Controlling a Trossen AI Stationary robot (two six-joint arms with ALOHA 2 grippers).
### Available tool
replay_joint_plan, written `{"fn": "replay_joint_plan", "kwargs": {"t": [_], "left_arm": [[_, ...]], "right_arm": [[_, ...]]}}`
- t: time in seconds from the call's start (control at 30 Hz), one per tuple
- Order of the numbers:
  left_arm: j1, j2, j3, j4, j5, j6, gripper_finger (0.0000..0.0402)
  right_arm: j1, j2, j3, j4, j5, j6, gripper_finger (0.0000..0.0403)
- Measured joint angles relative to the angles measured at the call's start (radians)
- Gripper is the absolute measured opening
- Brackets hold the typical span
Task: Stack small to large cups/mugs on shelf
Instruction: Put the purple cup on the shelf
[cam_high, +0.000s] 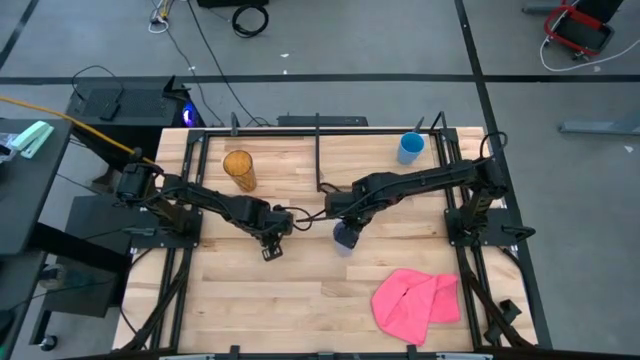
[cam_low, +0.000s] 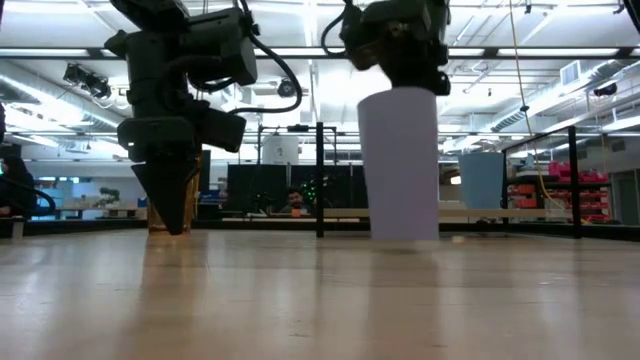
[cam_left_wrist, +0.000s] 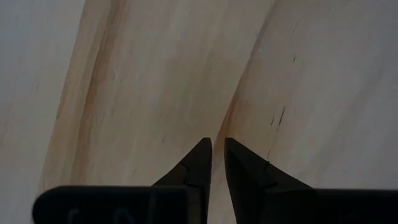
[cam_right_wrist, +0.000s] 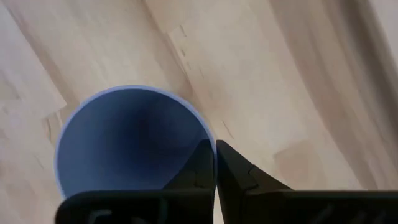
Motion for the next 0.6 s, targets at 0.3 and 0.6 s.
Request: {"fn": "replay_joint_plan", "kwargs": {"t": [0.3,0.6], "left_arm": [[-0.002,0.000,0.000,0.047,-0.010,0.021,0.0052],[-0.002,0.000,0.000,0.128,-0.010,0.068,0.0052]], "right_arm": [[-0.008,-0.021,0.221,-0.219,0.071,-0.003,0.0002],[-0.135,-0.023,0.447,-0.435,0.218,0.005,0.0002]]}}
